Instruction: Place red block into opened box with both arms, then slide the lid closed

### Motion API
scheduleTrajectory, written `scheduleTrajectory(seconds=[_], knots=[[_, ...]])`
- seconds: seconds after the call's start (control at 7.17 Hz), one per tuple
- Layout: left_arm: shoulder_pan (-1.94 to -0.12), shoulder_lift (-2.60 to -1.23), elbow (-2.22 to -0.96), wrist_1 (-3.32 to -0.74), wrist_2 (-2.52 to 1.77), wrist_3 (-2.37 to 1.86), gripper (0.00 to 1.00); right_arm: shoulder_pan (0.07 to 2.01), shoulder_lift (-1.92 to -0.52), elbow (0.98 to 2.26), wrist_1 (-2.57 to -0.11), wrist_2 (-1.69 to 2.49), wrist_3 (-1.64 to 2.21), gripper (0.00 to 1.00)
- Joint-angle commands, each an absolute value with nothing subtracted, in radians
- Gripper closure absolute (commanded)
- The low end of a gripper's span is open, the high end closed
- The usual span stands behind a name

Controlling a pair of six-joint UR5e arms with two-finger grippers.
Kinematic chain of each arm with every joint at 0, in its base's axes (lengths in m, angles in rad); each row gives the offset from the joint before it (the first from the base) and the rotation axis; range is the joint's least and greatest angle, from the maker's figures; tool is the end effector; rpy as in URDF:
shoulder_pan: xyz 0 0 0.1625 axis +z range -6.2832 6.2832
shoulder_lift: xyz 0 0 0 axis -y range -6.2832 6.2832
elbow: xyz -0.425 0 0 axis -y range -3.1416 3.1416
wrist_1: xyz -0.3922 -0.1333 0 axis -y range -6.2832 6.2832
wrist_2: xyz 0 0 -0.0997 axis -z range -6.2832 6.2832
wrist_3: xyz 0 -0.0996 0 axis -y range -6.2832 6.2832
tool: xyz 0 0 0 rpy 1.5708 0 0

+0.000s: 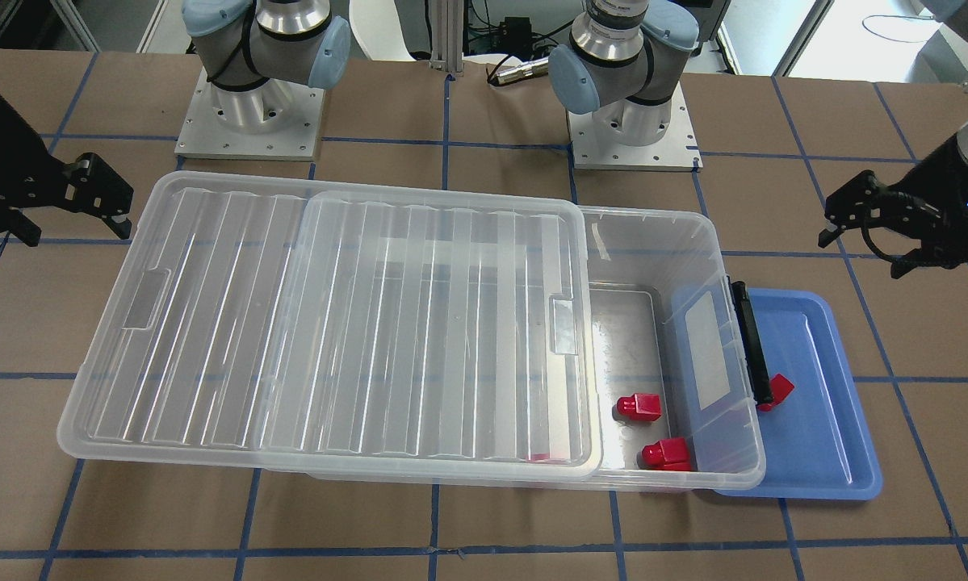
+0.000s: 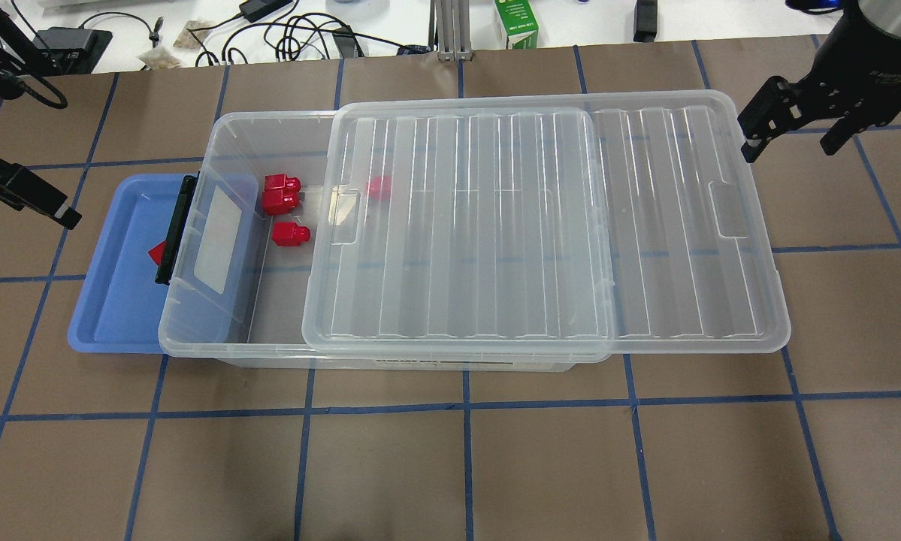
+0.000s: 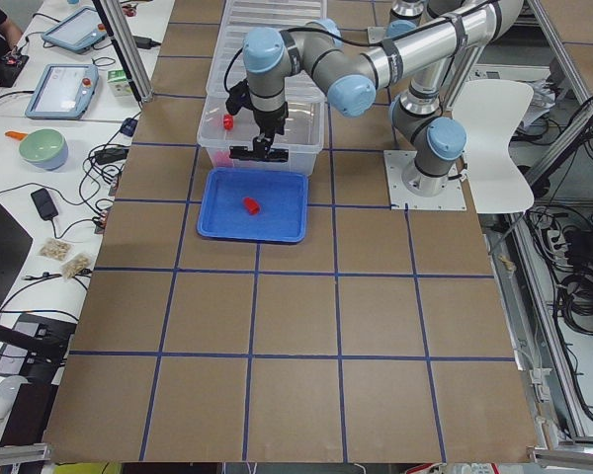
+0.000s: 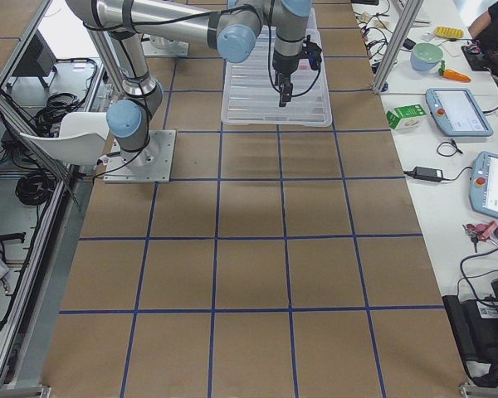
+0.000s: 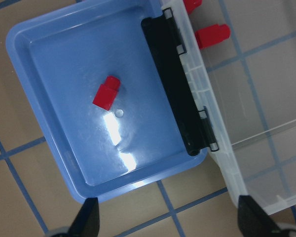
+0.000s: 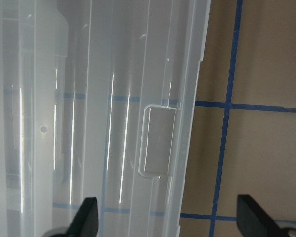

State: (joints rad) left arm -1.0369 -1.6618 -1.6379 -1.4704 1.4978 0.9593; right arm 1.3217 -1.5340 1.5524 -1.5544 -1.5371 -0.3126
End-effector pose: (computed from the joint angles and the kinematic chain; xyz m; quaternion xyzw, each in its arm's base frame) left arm 0.1435 -0.5189 0.4191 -0.2098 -0.9766 0.0036 0.0464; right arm 0.0082 -0.5221 0.4770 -0.0314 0.9992 0.0120 0.0210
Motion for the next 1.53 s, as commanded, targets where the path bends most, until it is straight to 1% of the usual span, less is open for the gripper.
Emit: scheduleTrajectory(seconds=[0.0,0.28,0.56,0.98,1.4], knots=[[-1.019,-1.764,-1.695,-1.25,1.496,1.114,0.0,1.4,-1.552,1.551,-1.536,-1.567,-0.189,0.0],[-1.02,-1.863,-1.7,-1.2,1.494,1.195,0.0,1.434,-1.554,1.566,-1.534,-1.581,-0.176,0.0],[-1.025,-1.932,-1.701,-1.146,1.496,1.195,0.0,1.434,-1.577,1.569,-1.523,-1.582,-0.176,0.0],[-1.078,-2.017,-1.701,-1.065,1.496,1.204,0.0,1.434,-1.58,1.575,-1.505,-1.6,-0.178,0.0],[-1.086,-2.065,-1.701,-1.06,1.496,1.2,0.0,1.434,-1.583,1.562,-1.506,-1.646,-0.184,0.0]])
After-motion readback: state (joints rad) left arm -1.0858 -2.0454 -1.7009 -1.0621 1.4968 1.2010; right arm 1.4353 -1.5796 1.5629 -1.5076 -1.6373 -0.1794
